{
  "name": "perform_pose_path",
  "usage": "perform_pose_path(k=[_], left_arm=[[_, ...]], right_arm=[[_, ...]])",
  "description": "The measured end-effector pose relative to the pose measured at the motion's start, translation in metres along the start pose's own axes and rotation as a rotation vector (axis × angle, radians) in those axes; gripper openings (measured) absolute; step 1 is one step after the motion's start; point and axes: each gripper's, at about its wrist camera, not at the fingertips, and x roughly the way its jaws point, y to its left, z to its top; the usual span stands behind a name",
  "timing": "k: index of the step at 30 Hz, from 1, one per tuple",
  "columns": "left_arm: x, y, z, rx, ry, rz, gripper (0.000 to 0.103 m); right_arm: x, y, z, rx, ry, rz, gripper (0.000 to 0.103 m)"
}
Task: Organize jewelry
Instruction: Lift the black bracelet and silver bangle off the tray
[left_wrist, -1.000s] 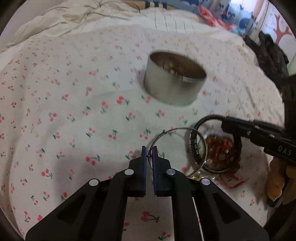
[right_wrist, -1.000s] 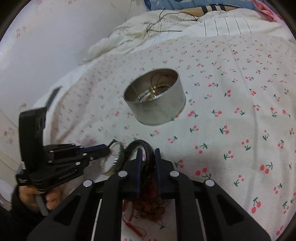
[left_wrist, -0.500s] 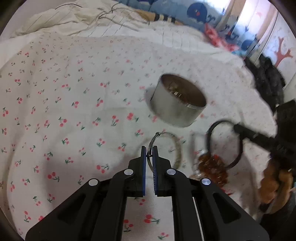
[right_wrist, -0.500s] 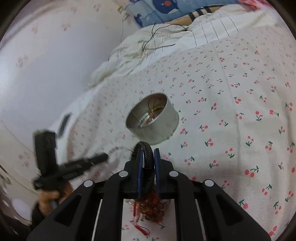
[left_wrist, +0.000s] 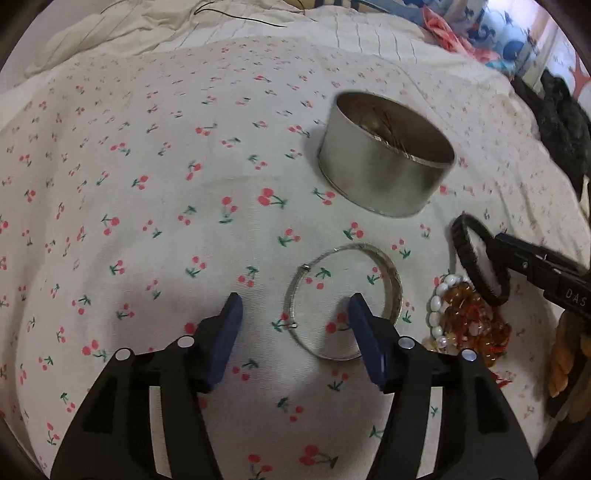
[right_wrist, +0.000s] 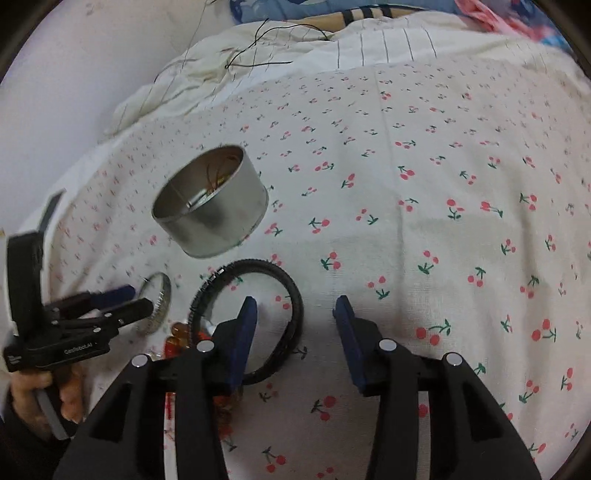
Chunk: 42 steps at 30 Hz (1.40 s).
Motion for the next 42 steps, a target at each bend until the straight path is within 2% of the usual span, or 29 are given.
perform_pose_path(k=[1,2,3,4,9,12,18,23,30,32,35,36,38,39,40,41,42], left_arm=[[0.001,-0.007,-0.001,0.033,-0.006,0.004,0.041],[0.001,-0.013,-0.001,0.05,-0.007,-0.011,0.032],[-0.001,-0.016,-0.002,0.062,-0.01,-0.016,0.009],[-0.002,-0.017,-0.002,0.065,-0.008,-0.035,0.005],[-0.018,-0.016,-0.003,0.052,-0.062,-0.089,0.004],[-0.024,-0.016,-0.001,0.043,-0.088,-0.089,0.004],[-0.038,-0.013,0.0,0.03,-0.119,-0.123,0.005],[-0.057,-0.009,0.015,0.024,-0.164,-0.171,0.005],[-0.073,-0.011,0.044,0.024,-0.214,-0.205,0.001],[-0.071,-0.007,0.044,0.023,-0.199,-0.195,0.001],[-0.057,0.001,0.036,0.034,-0.129,-0.192,0.002],[-0.049,0.003,0.033,0.041,-0.09,-0.189,0.003],[-0.038,0.008,0.028,0.037,-0.063,-0.129,0.009],[-0.033,0.01,0.027,0.03,-0.05,-0.117,0.027],[-0.027,0.012,0.026,0.018,-0.028,-0.13,0.054],[-0.023,0.012,0.025,0.011,-0.017,-0.134,0.061],[-0.018,0.011,0.023,0.008,-0.011,-0.119,0.063]], right_arm=[[0.003,0.002,0.0,-0.012,-0.004,-0.017,0.032],[0.004,0.003,-0.002,-0.021,-0.002,-0.014,0.023],[0.004,0.005,-0.002,-0.032,0.0,-0.007,0.011],[0.002,0.007,-0.003,-0.04,-0.008,-0.01,0.01],[-0.014,0.01,0.001,-0.034,-0.078,0.014,0.009],[-0.027,0.006,0.004,-0.016,-0.122,0.034,0.009],[-0.033,0.005,0.01,-0.004,-0.147,0.034,0.009],[-0.038,0.011,0.012,-0.033,-0.171,-0.001,0.009],[-0.036,0.008,0.012,-0.022,-0.166,0.003,0.009],[-0.035,0.008,0.012,-0.019,-0.16,0.006,0.009],[-0.034,0.009,0.011,-0.021,-0.151,0.011,0.009],[-0.033,0.009,0.011,-0.023,-0.148,0.011,0.009],[-0.032,0.009,0.011,-0.022,-0.142,0.01,0.009],[-0.031,0.009,0.01,-0.021,-0.136,0.005,0.009],[-0.03,0.008,0.01,-0.021,-0.132,0.0,0.009],[-0.028,0.008,0.009,-0.021,-0.126,-0.01,0.009],[-0.027,0.007,0.009,-0.021,-0.122,-0.024,0.009]])
